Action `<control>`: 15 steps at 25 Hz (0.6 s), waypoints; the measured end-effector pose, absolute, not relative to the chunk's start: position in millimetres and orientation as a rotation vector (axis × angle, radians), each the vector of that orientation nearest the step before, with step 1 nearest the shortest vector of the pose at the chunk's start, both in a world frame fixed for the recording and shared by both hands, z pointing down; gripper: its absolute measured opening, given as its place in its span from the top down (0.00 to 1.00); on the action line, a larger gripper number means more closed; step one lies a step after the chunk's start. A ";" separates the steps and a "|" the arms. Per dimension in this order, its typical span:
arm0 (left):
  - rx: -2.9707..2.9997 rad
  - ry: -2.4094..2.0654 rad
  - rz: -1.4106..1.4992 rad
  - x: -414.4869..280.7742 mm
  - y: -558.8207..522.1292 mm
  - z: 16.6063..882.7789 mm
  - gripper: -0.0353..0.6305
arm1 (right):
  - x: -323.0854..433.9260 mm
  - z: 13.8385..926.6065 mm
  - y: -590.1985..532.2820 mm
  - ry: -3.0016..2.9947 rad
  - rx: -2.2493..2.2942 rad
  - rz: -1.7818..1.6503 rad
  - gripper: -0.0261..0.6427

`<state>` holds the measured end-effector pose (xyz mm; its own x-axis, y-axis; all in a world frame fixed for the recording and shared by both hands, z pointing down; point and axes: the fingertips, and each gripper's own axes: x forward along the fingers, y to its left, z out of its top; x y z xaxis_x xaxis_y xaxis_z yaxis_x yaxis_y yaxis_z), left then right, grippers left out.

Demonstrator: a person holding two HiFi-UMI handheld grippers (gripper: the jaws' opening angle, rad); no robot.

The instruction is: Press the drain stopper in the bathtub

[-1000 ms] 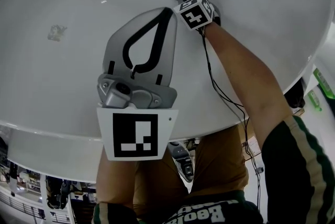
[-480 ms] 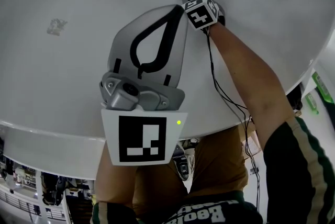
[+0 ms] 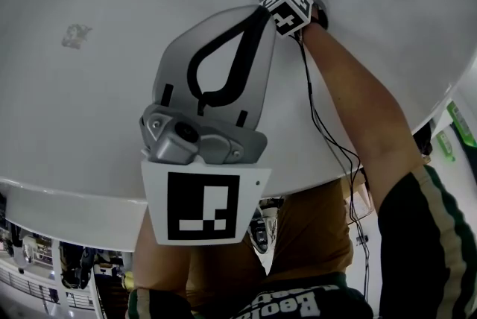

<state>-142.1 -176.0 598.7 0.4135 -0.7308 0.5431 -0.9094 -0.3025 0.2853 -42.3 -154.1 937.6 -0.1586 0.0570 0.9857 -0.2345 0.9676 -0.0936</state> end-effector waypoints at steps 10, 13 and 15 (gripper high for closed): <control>2.127 -1.366 0.436 -140.5 -174.7 602.8 0.93 | -42.6 939.6 -153.8 -1.736 0.126 0.258 0.68; 2.119 -1.366 0.441 -139.9 -174.4 603.6 0.93 | -43.8 936.8 -155.5 -1.754 0.179 0.299 0.69; 2.117 -1.362 0.441 -138.4 -174.6 603.7 0.93 | -41.3 937.5 -156.7 -1.749 0.207 0.304 0.69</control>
<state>-138.4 -174.6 603.7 0.4246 -0.7139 0.5568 -0.9048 -0.3122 0.2897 -41.3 -156.7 937.5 -0.1989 0.0282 0.9796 -0.3040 0.9485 -0.0890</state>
